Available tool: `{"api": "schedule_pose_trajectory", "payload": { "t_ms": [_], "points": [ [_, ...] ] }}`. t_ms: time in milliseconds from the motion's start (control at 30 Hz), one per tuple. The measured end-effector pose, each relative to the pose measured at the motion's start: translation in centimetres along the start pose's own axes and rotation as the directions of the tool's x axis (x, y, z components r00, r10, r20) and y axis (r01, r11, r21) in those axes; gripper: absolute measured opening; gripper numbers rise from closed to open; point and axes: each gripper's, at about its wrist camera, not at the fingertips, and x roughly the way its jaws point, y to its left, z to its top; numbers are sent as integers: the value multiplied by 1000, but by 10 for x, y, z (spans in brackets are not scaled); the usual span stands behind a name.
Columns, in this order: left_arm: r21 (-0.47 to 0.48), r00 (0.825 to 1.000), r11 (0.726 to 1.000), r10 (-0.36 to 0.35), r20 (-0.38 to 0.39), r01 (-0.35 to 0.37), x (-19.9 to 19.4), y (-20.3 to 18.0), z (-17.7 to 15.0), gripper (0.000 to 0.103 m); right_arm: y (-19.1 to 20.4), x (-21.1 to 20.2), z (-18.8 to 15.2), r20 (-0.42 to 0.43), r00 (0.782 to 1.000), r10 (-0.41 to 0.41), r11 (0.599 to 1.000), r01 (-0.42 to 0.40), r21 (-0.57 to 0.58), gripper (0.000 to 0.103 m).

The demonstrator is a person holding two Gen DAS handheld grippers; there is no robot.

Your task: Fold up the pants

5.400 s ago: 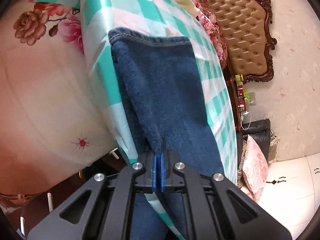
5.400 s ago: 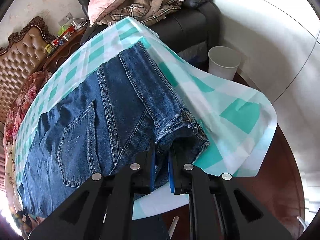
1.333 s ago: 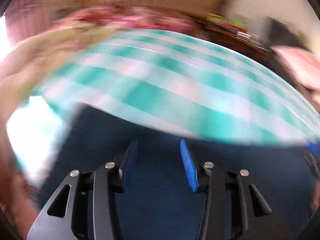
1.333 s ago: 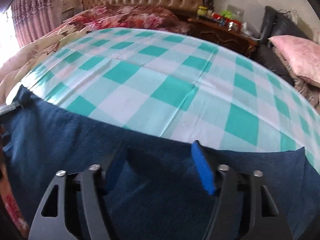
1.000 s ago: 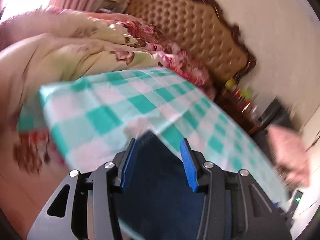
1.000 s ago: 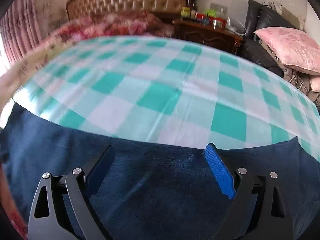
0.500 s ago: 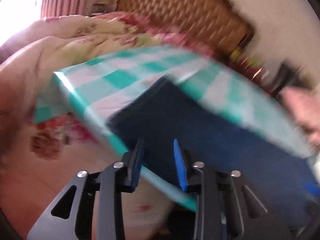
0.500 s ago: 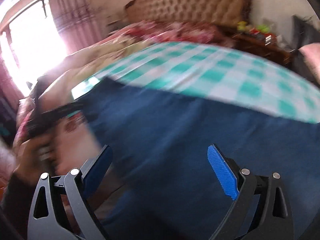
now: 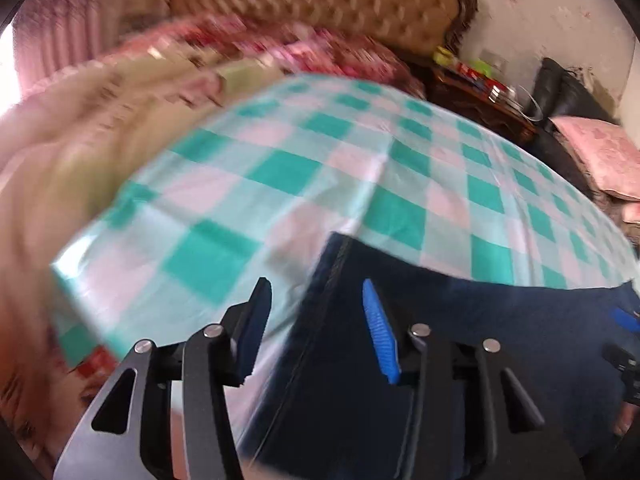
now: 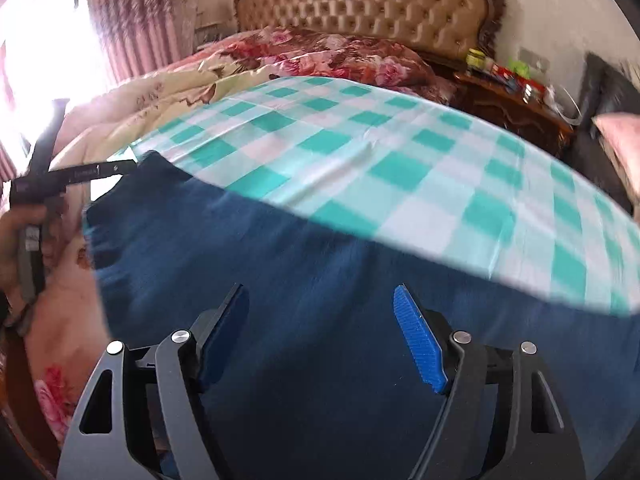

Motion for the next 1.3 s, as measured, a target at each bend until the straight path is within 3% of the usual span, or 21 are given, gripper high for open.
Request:
{"api": "schedule_pose_trajectory", "payload": {
  "t_ms": [33, 100, 200, 300, 367, 400, 467, 533, 633, 733, 800, 933, 967, 1033, 1067, 1100, 1133, 1200, 1233, 1267, 1300],
  "points": [
    [35, 999, 999, 16, -35, -15, 11, -3, 6, 13, 1, 4, 5, -9, 1000, 15, 999, -15, -36, 80],
    [93, 997, 994, 55, -48, -51, 18, -8, 9, 12, 3, 11, 15, 1, 999, 32, 991, -32, -130, 91],
    [162, 997, 984, 74, 6, -74, 1, -21, 14, 11, 5, 23, 24, -27, 998, 63, 969, -68, -236, 91],
    [145, 998, 987, 62, 25, -65, -7, -17, 18, 11, -2, 41, 36, -67, 994, 91, 957, -106, -270, 88],
    [123, 998, 991, 52, 19, -54, -7, -11, 15, 12, -5, 54, 44, -126, 981, 145, 948, -174, -267, 72],
    [119, 998, 991, 64, 19, -66, -7, -9, 14, 2, -5, 58, 45, -139, 978, 157, 943, -190, -274, 65],
    [100, 997, 992, 70, 15, -71, -6, -2, 11, 2, -3, 64, 46, -169, 969, 182, 933, -225, -280, 56],
    [79, 999, 995, 52, 13, -53, -5, 2, 9, 2, 0, 66, 44, -191, 956, 223, 919, -271, -285, 29],
    [93, 998, 993, 70, 9, -70, -1, -1, 7, 2, 3, 64, 46, -174, 959, 222, 925, -264, -273, 6],
    [77, 998, 995, 65, 15, -66, 2, 1, 9, 2, -2, 65, 48, -161, 961, 223, 937, -257, -236, 6],
    [61, 994, 992, 106, 35, -108, 2, 4, 13, 0, -2, 67, 46, -163, 963, 215, 940, -249, -233, 6],
    [-28, 989, 991, 130, 68, -129, -4, 21, 22, 0, -4, 61, 51, -101, 976, 195, 960, -211, -185, 6],
    [-53, 991, 993, 108, 83, -103, -10, 25, 24, 3, -4, 57, 55, -75, 977, 201, 962, -211, -172, 6],
    [-73, 995, 997, 43, 88, -36, -15, 26, 25, 48, 2, 49, 63, -35, 972, 232, 959, -235, -156, 13],
    [-57, 996, 998, 18, 86, -13, -17, 22, 24, 50, 8, 48, 66, -34, 969, 243, 956, -246, -160, 15],
    [-25, 998, 1000, 11, 68, -9, -14, 16, 24, 49, 15, 47, 69, -40, 966, 256, 950, -259, -172, 25],
    [2, 999, 1000, 8, 48, -8, -10, 11, 24, 49, 26, 47, 71, -42, 963, 266, 944, -269, -193, 44],
    [54, 1000, 999, 11, -7, -11, 4, -2, 25, 45, 44, 50, 76, -31, 967, 254, 939, -255, -230, 68],
    [77, 999, 997, 16, -33, -13, 14, -6, 27, 25, 56, 56, 80, -38, 968, 248, 936, -250, -248, 69],
    [95, 998, 995, 25, -57, -20, 22, -9, 27, 11, 64, 61, 83, -50, 968, 246, 934, -251, -255, 69],
    [111, 997, 993, 36, -75, -27, 27, -12, 28, 12, 73, 67, 87, -61, 967, 248, 932, -256, -258, 69]
  ]
}}
